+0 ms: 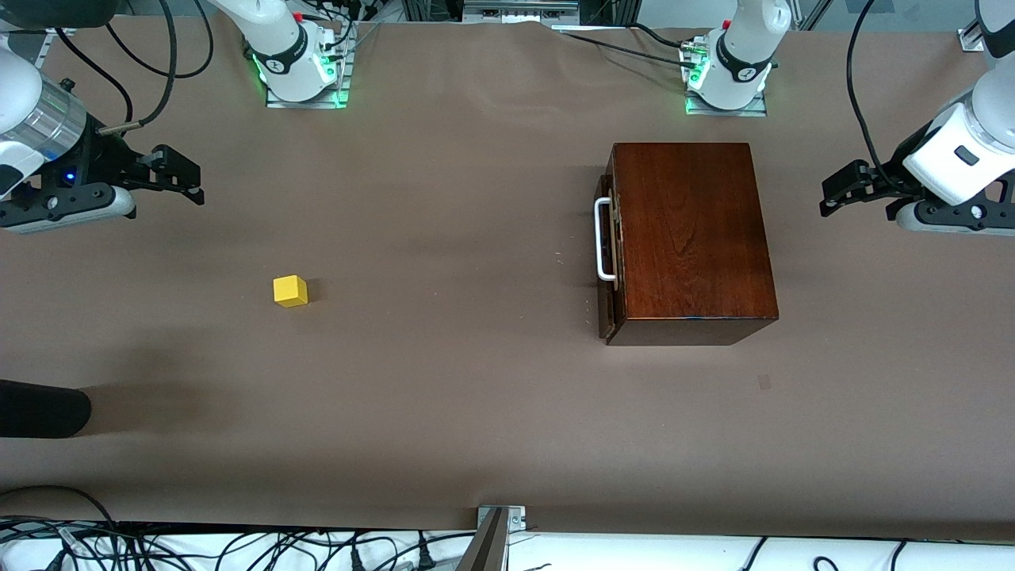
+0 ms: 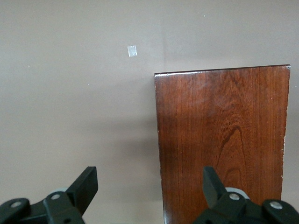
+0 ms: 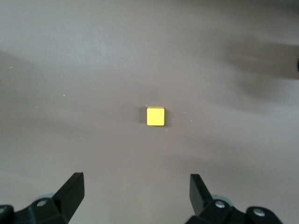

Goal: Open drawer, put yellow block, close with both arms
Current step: 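Move the left gripper to the white drawer handle of the box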

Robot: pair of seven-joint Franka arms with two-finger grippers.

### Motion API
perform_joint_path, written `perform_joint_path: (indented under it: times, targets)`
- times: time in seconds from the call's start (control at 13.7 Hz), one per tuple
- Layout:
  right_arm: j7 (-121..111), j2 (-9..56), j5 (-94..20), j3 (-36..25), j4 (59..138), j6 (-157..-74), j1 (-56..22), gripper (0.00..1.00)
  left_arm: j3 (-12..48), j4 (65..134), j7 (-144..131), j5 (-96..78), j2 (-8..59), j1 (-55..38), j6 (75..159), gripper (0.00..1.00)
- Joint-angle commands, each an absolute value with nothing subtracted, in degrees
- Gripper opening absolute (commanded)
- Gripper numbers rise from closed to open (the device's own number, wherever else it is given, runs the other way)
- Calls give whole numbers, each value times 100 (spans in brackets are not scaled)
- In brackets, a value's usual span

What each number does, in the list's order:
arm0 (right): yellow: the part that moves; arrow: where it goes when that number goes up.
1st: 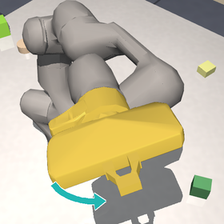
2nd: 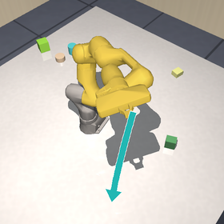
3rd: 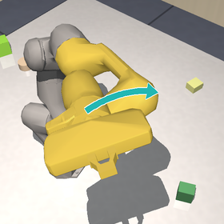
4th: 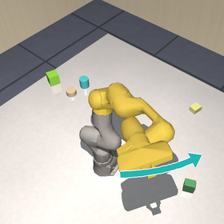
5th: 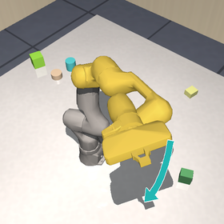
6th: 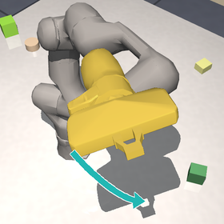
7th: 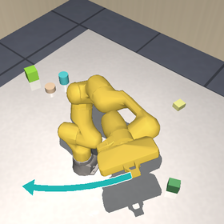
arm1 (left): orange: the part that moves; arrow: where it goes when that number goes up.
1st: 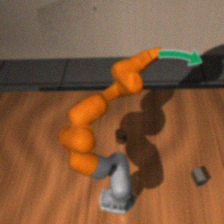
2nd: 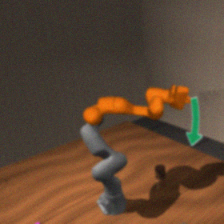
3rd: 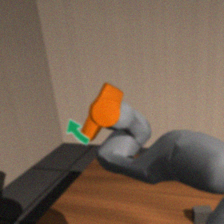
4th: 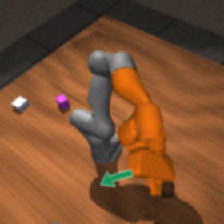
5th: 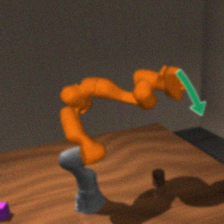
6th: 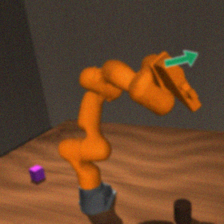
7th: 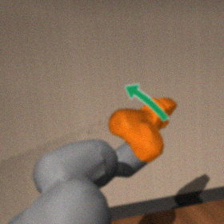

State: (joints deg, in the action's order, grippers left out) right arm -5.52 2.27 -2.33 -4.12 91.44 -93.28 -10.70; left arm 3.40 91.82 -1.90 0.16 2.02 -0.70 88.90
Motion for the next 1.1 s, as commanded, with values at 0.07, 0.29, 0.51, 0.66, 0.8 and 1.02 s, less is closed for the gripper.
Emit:
perform_joint_path:
  times: [0.07, 0.29, 0.51, 0.66, 0.8, 1.02]
  targets:
    - [-589, 229, -193, -413, 9097, -9272, -1055, 100, 369, 8982, -185, -35, 290, -88, 8701, 100]
    - [-589, 229, -193, -413, 9097, -9272, -1055, 100, 466, 8982, -229, -18, 307, -88, 8631, 100]
    - [-589, 229, -193, -413, 9097, -9281, -1055, 100, 492, 8895, -202, -87, 413, -88, 8324, 100]
    - [-589, 229, -193, -413, 9097, -9290, -1055, 100, 614, 8868, -185, -114, 422, -123, 7982, 100]
    - [-589, 229, -193, -413, 9097, -9290, -1055, 100, 965, 8868, -167, -35, 457, -132, 7814, 100]
    - [-589, 229, -193, -413, 9097, -9290, -1055, 100, 1492, 9017, -621, -44, 588, -141, 7786, 100]
